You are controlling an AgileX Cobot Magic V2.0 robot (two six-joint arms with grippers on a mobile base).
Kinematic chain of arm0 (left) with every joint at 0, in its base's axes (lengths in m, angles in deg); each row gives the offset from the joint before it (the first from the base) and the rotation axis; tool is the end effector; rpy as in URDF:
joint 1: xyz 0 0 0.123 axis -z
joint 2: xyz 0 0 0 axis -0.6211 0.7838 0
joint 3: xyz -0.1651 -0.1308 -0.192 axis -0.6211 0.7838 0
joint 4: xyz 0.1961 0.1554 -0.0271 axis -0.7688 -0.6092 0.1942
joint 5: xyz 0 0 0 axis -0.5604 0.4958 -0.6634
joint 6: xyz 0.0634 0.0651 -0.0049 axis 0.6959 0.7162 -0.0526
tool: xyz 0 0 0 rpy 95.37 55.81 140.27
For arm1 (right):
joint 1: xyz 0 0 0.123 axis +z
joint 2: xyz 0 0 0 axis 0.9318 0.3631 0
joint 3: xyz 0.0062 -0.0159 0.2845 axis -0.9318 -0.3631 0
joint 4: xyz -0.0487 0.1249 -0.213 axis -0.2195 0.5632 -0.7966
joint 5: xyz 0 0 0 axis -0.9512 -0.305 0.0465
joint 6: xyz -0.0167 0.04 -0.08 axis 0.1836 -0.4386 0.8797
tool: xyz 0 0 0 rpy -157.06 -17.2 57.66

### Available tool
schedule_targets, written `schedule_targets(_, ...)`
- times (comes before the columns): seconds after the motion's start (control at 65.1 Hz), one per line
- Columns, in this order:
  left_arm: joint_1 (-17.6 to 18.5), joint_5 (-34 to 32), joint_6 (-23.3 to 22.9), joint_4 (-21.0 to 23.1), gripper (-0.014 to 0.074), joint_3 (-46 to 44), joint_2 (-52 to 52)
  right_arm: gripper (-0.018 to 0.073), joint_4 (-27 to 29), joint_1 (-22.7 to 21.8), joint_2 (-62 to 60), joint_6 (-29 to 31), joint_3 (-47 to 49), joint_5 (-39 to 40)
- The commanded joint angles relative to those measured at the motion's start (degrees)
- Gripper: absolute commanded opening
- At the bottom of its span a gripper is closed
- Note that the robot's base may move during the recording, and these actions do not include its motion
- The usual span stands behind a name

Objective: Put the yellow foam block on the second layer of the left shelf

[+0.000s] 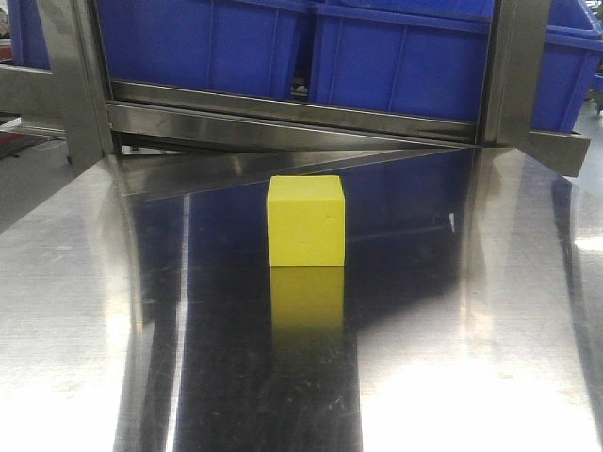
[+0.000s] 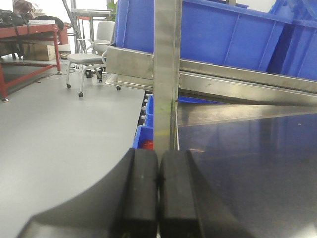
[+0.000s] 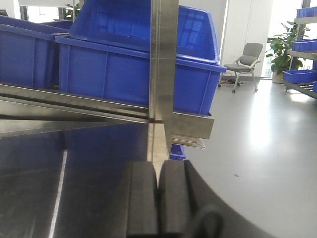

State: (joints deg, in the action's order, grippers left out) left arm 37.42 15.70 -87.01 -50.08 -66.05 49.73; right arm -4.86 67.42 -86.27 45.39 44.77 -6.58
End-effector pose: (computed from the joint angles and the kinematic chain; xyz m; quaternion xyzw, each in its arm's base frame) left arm 0.0561 0.0020 0.2045 -0.0331 0.7034 -0.0138 0.7099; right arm 0.0564 -0.0012 0.2069 0.0079 0.6684 -0.0077 0.7437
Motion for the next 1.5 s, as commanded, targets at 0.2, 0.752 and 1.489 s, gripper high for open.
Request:
schedule_targets(0.2, 0.3, -5.0, -0.2, 0.1, 0.0136, 1.5, 0.5, 0.0066, 0.1, -0.2, -0.8, 0.2, 1.3, 5.0)
schedule_targets(0.752, 0.3, -4.7, -0.2, 0.1, 0.0136, 1.5, 0.5, 0.0066, 0.1, -0.2, -0.8, 0.2, 1.3, 6.6)
schedule_targets(1.489, 0.3, -5.0, -0.2, 0.1, 0.0136, 1.5, 0.5, 0.0438, 1.8, 5.2, 33.9, 0.2, 42.4, -20.6)
